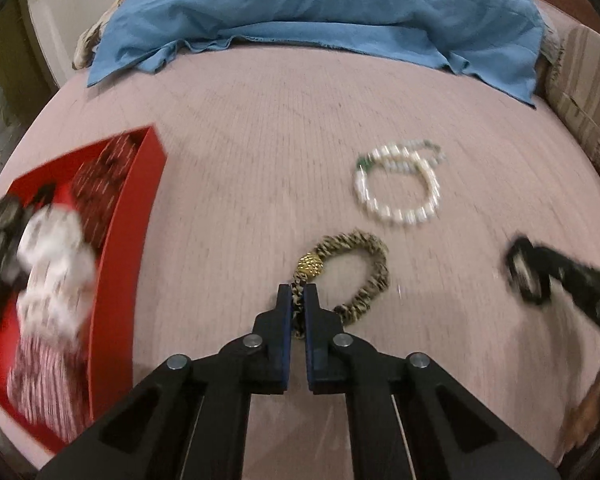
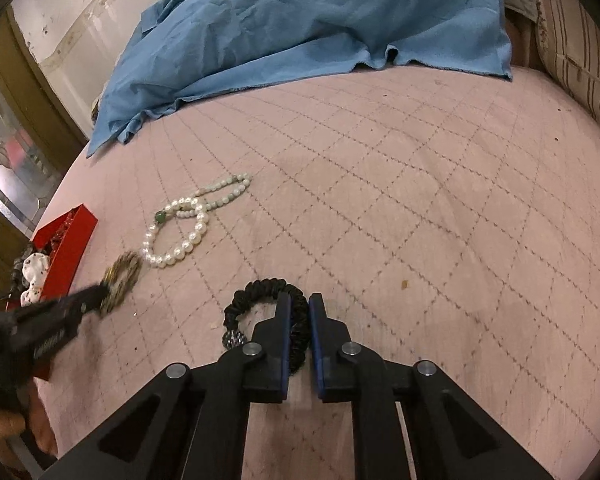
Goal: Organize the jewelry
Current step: 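Carry leopard bracelet toward red tray with left tool while right carries black bracelet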
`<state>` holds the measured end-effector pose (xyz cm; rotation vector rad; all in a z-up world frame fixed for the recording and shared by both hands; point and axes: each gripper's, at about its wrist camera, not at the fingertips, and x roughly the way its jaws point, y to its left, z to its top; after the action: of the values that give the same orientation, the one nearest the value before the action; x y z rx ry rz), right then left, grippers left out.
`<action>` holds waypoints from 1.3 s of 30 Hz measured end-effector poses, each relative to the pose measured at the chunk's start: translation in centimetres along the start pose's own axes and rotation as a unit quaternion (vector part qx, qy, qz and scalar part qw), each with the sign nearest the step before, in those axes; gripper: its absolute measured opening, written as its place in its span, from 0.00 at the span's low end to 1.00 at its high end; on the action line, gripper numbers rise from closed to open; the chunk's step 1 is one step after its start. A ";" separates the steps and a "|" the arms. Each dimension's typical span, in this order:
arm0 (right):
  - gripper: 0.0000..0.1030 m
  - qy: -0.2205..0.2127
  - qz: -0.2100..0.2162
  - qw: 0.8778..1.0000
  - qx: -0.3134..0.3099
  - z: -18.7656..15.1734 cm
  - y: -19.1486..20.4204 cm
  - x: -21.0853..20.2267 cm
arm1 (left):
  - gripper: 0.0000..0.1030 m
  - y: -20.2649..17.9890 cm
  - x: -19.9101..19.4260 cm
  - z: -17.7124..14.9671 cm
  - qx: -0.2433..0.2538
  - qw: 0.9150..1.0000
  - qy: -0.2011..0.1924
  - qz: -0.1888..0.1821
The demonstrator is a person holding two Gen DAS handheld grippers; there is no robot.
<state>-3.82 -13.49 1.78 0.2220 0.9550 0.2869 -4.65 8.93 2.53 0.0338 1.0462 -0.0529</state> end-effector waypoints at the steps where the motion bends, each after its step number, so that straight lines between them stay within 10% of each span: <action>1: 0.09 0.001 0.001 1.000 -0.001 -0.1 0.0 -0.1 | 0.05 0.1 -0.6 -0.9 0.000 1.000 0.001 -0.005; 9: 0.09 -0.011 0.022 1.000 -0.001 -1.5 0.9 -2.1 | 0.05 2.1 -4.9 -5.2 -0.036 0.997 0.000 -0.071; 39: 0.10 -0.078 0.056 0.995 -0.028 -6.6 6.8 -10.3 | 0.05 5.9 -15.7 -8.2 -0.037 0.991 -0.132 0.008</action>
<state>-15.83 -10.20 8.09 0.2425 0.7804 0.3931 -19.20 15.71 12.06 -0.0321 0.7828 -0.0042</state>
